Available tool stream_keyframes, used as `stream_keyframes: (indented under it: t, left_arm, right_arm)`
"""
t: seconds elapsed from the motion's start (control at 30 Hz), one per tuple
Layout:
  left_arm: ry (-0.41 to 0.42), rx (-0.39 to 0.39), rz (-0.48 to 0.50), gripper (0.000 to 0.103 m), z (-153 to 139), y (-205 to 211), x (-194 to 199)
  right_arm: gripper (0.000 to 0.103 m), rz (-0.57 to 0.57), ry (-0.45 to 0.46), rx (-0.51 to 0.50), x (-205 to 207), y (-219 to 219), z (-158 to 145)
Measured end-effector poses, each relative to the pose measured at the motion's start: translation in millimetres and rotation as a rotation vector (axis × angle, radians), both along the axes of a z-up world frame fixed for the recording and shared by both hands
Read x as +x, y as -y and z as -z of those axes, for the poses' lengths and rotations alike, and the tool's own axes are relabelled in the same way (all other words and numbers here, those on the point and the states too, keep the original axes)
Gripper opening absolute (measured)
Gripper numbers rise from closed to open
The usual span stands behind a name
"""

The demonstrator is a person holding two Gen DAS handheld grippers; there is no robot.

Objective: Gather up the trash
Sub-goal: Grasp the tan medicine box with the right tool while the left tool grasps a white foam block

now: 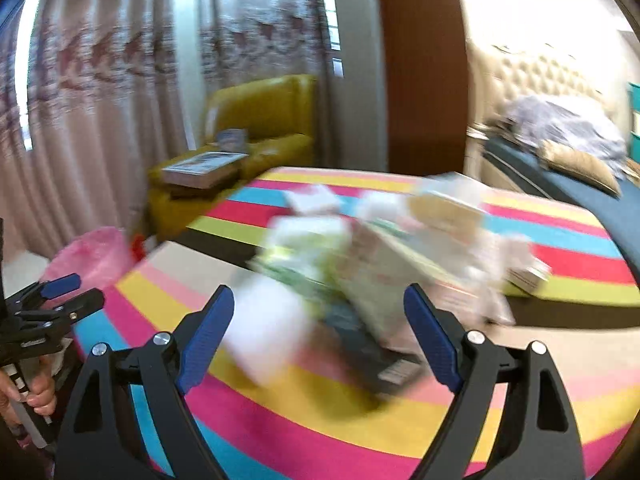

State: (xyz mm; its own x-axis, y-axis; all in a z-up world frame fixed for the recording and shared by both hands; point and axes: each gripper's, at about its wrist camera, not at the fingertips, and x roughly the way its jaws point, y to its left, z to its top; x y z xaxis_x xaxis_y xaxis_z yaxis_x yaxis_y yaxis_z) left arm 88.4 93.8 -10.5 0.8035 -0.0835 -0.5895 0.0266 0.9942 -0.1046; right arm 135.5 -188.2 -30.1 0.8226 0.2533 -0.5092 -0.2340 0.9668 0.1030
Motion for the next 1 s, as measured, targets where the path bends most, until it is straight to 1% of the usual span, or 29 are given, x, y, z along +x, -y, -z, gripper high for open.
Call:
stream_keyframes:
  t: [0.03,0.13,0.3,0.43,0.47,0.5,0.53,0.57,0.67,0.8,0.9,0.93,0.97,1.0]
  left_arm:
    - [-0.005,0.007,0.020,0.092,3,11,3]
    - [-0.020,0.023,0.080,0.092,11,41,10]
    - [-0.055,0.046,0.155,0.092,22,78,21]
    - [-0.083,0.054,0.188,0.092,26,92,26]
    - [-0.088,0.056,0.195,0.092,26,96,27]
    - [-0.091,0.057,0.200,0.092,26,97,28]
    - [-0.096,0.057,0.206,0.092,27,101,30]
    - [-0.099,0.055,0.210,0.092,27,102,29]
    - [-0.121,0.039,0.220,0.092,31,110,36]
    - [-0.146,0.009,0.236,0.092,33,123,50]
    - [-0.121,0.040,0.225,0.092,32,137,59]
    - [-0.115,0.048,0.221,0.088,31,140,61]
    - [-0.107,0.051,0.222,0.074,31,144,64]
    - [-0.109,0.053,0.231,0.068,30,146,67]
  right_arm:
    - [0.084,0.023,-0.013,0.014,2,13,3]
    - [0.084,0.045,-0.046,0.033,10,32,9]
    - [0.084,0.017,-0.121,0.031,41,32,23]
    - [0.084,0.002,-0.155,0.054,58,26,28]
    - [0.080,-0.005,-0.154,0.059,60,24,28]
    - [0.075,-0.006,-0.152,0.062,59,23,27]
    - [0.064,-0.011,-0.153,0.068,58,24,28]
    - [0.065,-0.014,-0.147,0.072,56,24,27]
    - [0.063,-0.021,-0.092,0.066,41,27,21]
    - [0.061,0.007,-0.036,0.070,19,41,14]
    - [0.058,0.024,-0.012,0.077,9,50,9]
    - [0.058,0.027,-0.005,0.075,6,52,8]
    - [0.058,0.028,-0.002,0.074,4,54,8]
    - [0.057,0.029,0.000,0.074,2,55,8]
